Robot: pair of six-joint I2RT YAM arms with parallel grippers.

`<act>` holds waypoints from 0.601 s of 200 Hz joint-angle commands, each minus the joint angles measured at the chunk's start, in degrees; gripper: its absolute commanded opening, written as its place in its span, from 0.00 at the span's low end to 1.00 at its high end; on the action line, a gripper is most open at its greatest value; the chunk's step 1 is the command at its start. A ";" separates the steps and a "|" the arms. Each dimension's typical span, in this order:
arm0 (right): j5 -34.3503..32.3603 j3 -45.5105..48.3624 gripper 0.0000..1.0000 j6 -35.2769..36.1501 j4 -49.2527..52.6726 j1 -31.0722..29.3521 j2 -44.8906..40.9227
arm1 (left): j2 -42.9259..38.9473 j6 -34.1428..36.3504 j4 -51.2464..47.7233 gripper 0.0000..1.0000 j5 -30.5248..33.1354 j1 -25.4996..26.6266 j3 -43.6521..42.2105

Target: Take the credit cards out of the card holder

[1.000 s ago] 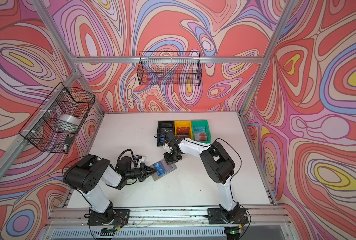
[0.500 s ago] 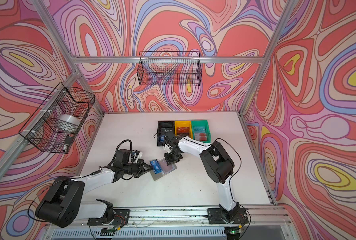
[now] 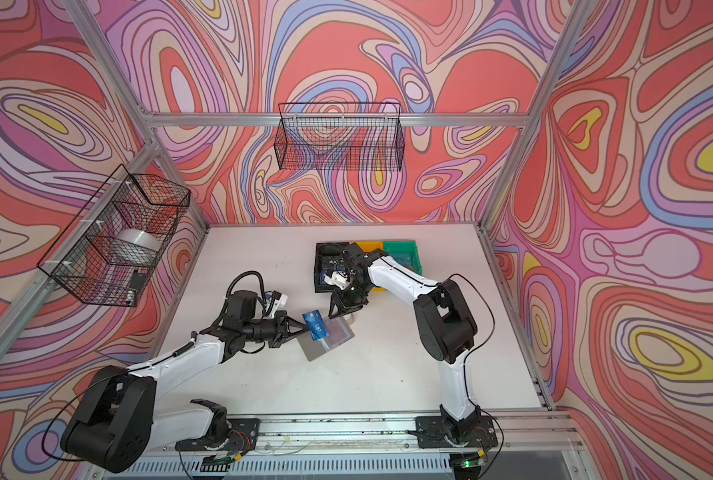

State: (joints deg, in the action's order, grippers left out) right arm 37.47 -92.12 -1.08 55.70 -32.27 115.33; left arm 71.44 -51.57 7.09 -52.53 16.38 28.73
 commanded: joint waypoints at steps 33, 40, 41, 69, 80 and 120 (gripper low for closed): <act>14.53 -0.50 0.42 3.94 0.73 0.02 -0.38 | -1.35 -0.35 4.27 0.00 -3.66 -0.39 1.98; 15.64 -0.43 0.42 4.05 0.75 0.02 -0.19 | -1.14 -0.71 5.01 0.00 -3.61 -0.39 1.77; 15.76 -0.43 0.42 4.06 0.74 0.02 -0.19 | -1.09 -0.72 5.02 0.00 -3.58 -0.39 1.73; 17.66 -0.15 0.43 4.75 0.82 0.02 0.17 | -0.07 -1.31 6.23 0.00 -3.48 -0.39 1.33; 16.54 0.09 0.43 4.48 0.46 0.10 0.00 | -0.05 -1.51 6.76 0.00 -3.49 -0.39 0.33; 12.74 1.28 0.44 2.59 -0.90 2.50 -1.01 | -1.59 -1.56 6.14 0.00 -2.79 -0.40 -1.31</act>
State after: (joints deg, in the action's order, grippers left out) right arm 50.96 -91.83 2.09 56.07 -31.44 115.31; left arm 70.89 -52.75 12.43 -55.53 16.38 28.23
